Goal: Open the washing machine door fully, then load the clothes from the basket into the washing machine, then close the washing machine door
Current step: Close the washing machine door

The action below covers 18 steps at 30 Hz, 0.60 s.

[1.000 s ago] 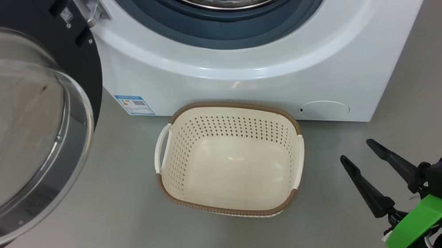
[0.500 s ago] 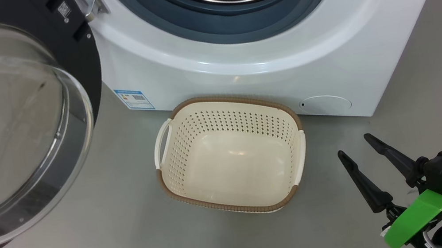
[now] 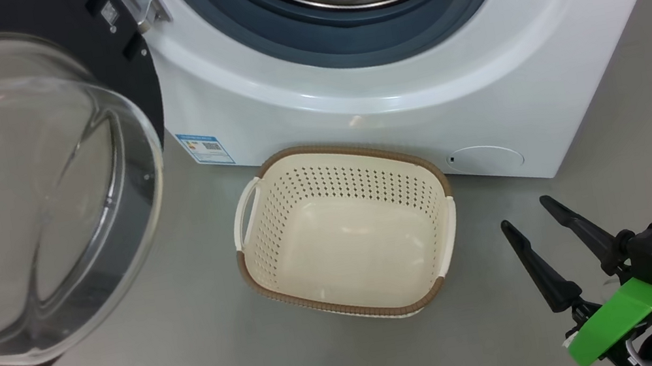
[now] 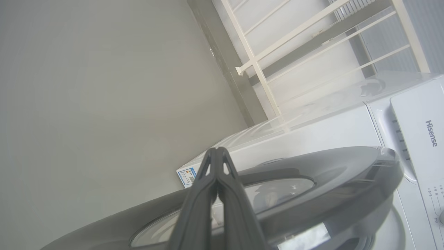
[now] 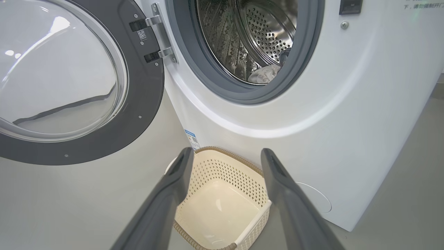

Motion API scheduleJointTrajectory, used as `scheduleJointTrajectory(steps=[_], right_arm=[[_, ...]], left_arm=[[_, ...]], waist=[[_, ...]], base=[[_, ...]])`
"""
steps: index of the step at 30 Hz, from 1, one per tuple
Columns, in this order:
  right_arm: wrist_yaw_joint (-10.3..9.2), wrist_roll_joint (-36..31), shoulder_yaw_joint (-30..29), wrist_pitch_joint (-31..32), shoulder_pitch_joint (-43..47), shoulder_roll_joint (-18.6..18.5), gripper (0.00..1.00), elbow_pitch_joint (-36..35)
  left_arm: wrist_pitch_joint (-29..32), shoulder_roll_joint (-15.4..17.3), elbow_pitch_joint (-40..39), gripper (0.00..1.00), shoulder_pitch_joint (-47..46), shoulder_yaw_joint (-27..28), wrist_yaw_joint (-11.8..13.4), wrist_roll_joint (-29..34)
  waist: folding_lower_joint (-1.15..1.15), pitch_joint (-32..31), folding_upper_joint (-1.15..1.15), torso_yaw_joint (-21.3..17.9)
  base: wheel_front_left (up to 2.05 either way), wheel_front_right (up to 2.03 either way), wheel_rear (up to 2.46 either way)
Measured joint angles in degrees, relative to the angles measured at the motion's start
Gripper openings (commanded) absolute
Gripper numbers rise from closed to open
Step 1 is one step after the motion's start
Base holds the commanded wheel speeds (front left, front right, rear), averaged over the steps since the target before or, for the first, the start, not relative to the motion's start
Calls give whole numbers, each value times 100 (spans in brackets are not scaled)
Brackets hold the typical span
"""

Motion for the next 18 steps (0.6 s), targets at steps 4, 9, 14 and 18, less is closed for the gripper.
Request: scheduleJointTrajectory(steps=[4, 9, 14, 18], right_arm=[[0, 0, -15, 1, 1, 32, 100, 1], [0, -1, -29, 0, 5, 53, 100, 1], [0, -1, -42, 0, 14, 80, 100, 2], [0, -1, -45, 0, 17, 96, 100, 3]], left_arm=[[370, -87, -391, 0, 209, -145, -4, -46], [780, -191, -878, 0, 469, -303, -7, -104], [1067, -271, -1408, 0, 674, -388, -38, -201], [1382, -312, -1857, 0, 817, -453, -60, -430]], waist=[[0, -53, 0, 48], [0, -109, 0, 119], [0, -174, 0, 173], [0, -230, 0, 190]], base=[[0, 0, 0], [0, 0, 0], [0, 0, 0], [0, 0, 0]])
